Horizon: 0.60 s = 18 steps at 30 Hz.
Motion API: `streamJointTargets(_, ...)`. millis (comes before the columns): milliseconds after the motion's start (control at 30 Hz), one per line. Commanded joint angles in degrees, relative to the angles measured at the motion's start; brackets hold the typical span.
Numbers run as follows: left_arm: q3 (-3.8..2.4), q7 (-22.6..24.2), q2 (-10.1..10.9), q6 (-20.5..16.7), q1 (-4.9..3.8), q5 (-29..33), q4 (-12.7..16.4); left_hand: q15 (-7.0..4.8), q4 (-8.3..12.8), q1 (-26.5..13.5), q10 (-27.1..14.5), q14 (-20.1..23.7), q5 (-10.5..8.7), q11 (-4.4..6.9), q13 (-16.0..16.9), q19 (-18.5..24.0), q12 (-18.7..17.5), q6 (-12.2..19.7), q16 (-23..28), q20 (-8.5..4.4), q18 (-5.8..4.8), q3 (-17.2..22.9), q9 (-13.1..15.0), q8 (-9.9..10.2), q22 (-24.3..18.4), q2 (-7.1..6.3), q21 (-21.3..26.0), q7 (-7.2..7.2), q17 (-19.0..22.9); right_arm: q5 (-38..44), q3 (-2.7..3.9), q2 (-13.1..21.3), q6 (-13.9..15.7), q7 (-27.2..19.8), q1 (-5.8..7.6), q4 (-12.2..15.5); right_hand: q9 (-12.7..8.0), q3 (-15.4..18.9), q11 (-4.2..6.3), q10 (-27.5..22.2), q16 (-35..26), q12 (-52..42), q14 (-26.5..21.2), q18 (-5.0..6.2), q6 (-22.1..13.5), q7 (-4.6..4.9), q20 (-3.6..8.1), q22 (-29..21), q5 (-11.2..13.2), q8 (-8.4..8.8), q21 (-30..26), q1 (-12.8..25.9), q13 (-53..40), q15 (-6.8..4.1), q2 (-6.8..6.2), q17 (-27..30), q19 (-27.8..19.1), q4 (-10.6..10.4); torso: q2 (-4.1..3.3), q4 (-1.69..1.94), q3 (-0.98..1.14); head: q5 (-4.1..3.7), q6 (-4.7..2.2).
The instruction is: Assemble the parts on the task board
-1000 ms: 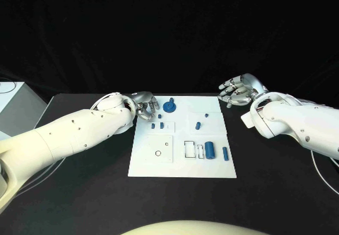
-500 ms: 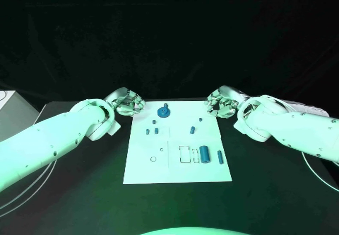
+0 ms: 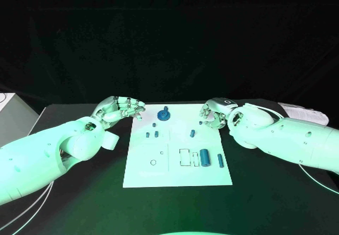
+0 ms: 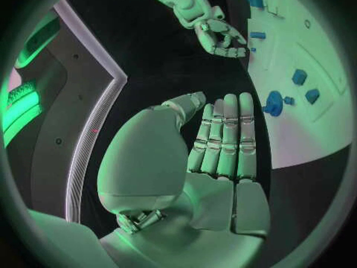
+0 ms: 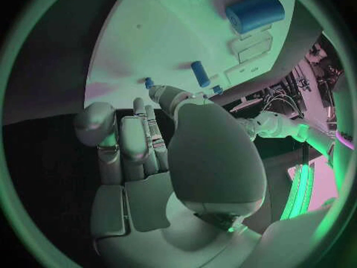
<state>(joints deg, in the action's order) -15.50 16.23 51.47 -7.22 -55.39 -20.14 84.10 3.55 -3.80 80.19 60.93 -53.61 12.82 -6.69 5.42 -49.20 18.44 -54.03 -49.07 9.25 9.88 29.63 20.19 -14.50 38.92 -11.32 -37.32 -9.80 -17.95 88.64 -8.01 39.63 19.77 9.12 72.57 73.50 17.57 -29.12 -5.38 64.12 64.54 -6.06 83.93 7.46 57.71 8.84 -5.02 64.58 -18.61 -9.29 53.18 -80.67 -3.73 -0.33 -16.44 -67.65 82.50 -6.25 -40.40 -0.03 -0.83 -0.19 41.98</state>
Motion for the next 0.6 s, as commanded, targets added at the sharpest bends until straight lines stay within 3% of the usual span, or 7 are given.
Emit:
streamJointTargets(33, -1.66, 4.25, 0.69, 2.86, 1.75, 7.31, 2.11, -0.05, -0.39, 0.15, 1.78, -1.41, -0.25, -0.04, -1.02, -0.75, -3.01, -0.74, 3.38, -0.01, 0.54, -0.07, -0.18, 0.19, -1.15, 0.22, 1.54, -0.01, 0.76, 5.55, -0.04, -0.61, -1.60, 3.25, -0.30, -0.28, 0.08, 0.16, -0.02, -0.65, 0.65, 0.36, 2.83, -1.20, 0.39, 0.04, -0.01, 0.48, 0.40, -0.05, 0.61, 0.41, 0.06, 0.31, 0.01, -0.36, 0.33, 0.17, -0.10, -0.05, -0.02, -0.26, 0.01)
streamJointTargets(167, -3.17, 4.76, 1.32, 2.87, 2.97, 7.91, 3.42, 0.11, -0.47, 0.35, 3.57, -2.65, -0.24, 0.00, -1.52, -1.14, -6.36, -1.05, 8.19, 0.11, 0.49, -0.19, -0.32, 0.50, -2.60, 0.16, 3.61, 0.01, 1.39, 5.98, -0.05, -1.10, -1.74, 3.74, -0.58, -0.51, 0.07, 0.33, -0.04, -0.81, 1.44, 0.48, 2.86, -1.28, 0.37, 0.05, -0.04, 1.05, 0.75, 0.04, 1.32, 0.40, 0.03, 0.33, 0.11, -0.89, 0.42, 0.20, -0.10, 0.02, -0.11, -0.58, 0.20)
streamJointTargets(267, -3.69, 4.92, 1.63, 2.78, 3.41, 8.15, 3.87, 0.16, -0.49, 0.40, 4.05, -3.11, -0.23, -0.03, -1.53, -1.29, -7.29, -1.12, 9.65, 0.14, 0.48, -0.26, -0.36, 0.61, -3.00, 0.16, 4.18, -0.03, 1.42, 6.13, -0.06, -1.35, -1.52, 3.95, -0.74, -0.69, 0.08, 0.34, -0.03, -0.68, 1.86, 0.43, 2.89, -1.34, 0.43, 0.05, -0.05, 1.40, 0.85, 0.05, 1.77, 0.39, -0.02, 0.33, 0.22, -1.15, 0.50, 0.18, -0.09, 0.11, -0.07, -0.94, 0.38)
streamJointTargets(600, -4.25, 4.92, 2.10, 2.00, 4.01, 8.54, 4.36, 0.20, -0.35, 0.54, 4.07, -3.82, -0.20, -0.28, -1.54, -1.74, -8.23, -0.85, 10.44, 0.12, 0.49, -0.45, -0.51, 0.94, -3.15, 0.09, 4.35, -0.46, 1.15, 6.01, -0.09, -2.31, -1.43, 3.90, -1.45, -1.62, 0.40, -0.30, 0.28, 0.77, 4.49, -0.07, 3.06, -1.71, 1.73, -0.28, -0.03, 3.82, 0.98, -0.41, 4.86, 0.54, -0.18, 0.16, 0.90, -2.70, 0.99, -0.29, -0.01, -0.03, -0.04, -1.16, 0.64)
